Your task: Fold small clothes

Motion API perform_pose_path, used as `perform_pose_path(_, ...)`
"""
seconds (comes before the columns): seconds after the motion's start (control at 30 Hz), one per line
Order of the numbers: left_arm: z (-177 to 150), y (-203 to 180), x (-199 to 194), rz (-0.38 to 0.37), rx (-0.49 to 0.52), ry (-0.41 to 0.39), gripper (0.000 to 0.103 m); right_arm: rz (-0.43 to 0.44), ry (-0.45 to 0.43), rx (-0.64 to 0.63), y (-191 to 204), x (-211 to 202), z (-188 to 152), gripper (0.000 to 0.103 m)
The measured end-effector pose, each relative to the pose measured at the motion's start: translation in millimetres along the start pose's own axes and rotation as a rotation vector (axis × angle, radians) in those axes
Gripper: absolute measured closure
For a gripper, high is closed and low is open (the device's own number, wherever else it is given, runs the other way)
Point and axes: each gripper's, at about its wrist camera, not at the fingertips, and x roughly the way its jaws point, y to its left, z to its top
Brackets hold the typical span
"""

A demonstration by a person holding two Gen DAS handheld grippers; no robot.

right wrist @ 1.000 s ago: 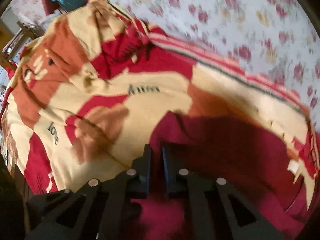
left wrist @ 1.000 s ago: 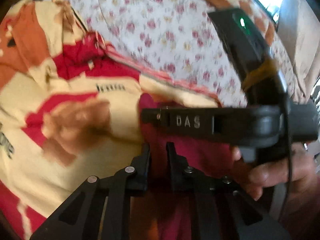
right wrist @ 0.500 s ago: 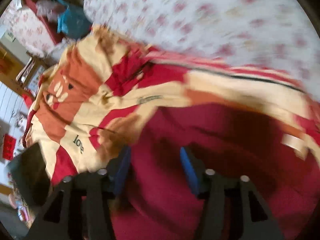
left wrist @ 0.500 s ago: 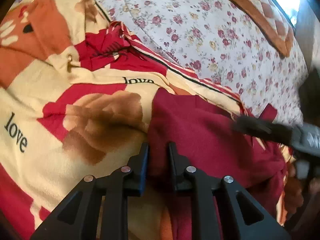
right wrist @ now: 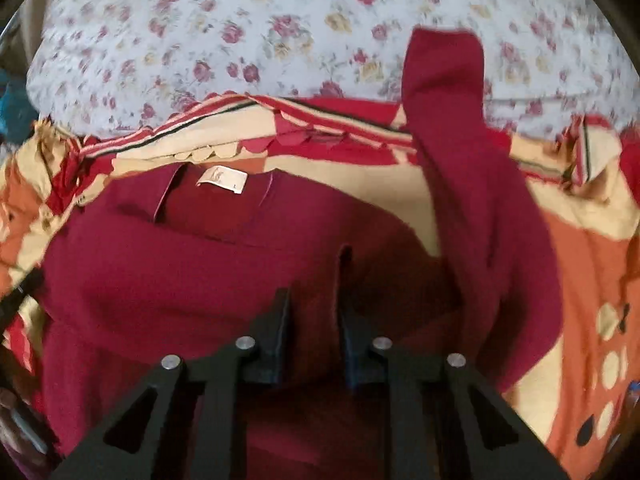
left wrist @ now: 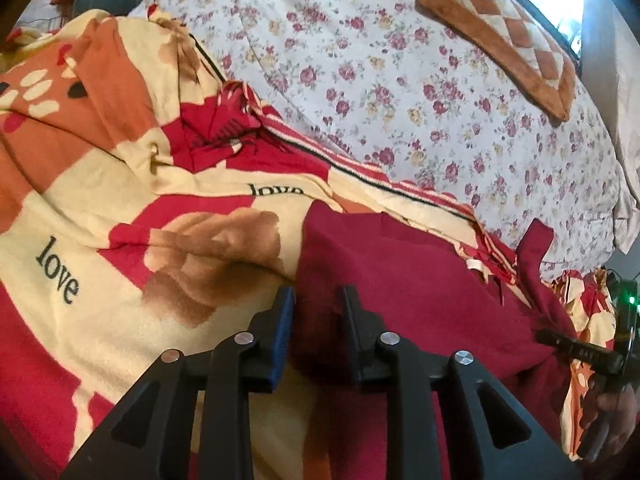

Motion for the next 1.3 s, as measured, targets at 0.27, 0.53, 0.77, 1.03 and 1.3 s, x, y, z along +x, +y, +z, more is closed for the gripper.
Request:
perform_pose_path(0.27, -2, -16, -9, 0.024, 0.056, -0.048, 0.093, -0.066, -0.072, -0.056, -5, -6, -28, 0.079)
perform_pose_path(0.53, -6, -40, -12, 0.065, 0.158, -0.074, 0.093, 0.008, -0.143, -0.038, 3, -48, -21, 0.058)
perform_pose_path(0.77, -7, -54, -6, 0.071, 0.216, -0.060, 0.087, 0.067, -0.078, -0.106, 42, -25, -14, 0.058)
perform_pose_path(1.03, -9, -61, 17, 0.038, 0.227, 0.025, 0.064, 0.007, 0.012, -0.129, 54, 22, -11, 0.054)
perform_pose_path(1.3, -23, -70, 41, 0.098, 0.294, 0.096, 0.060, 0.089, -0.023, -0.088, 32, 4, -2, 0.046)
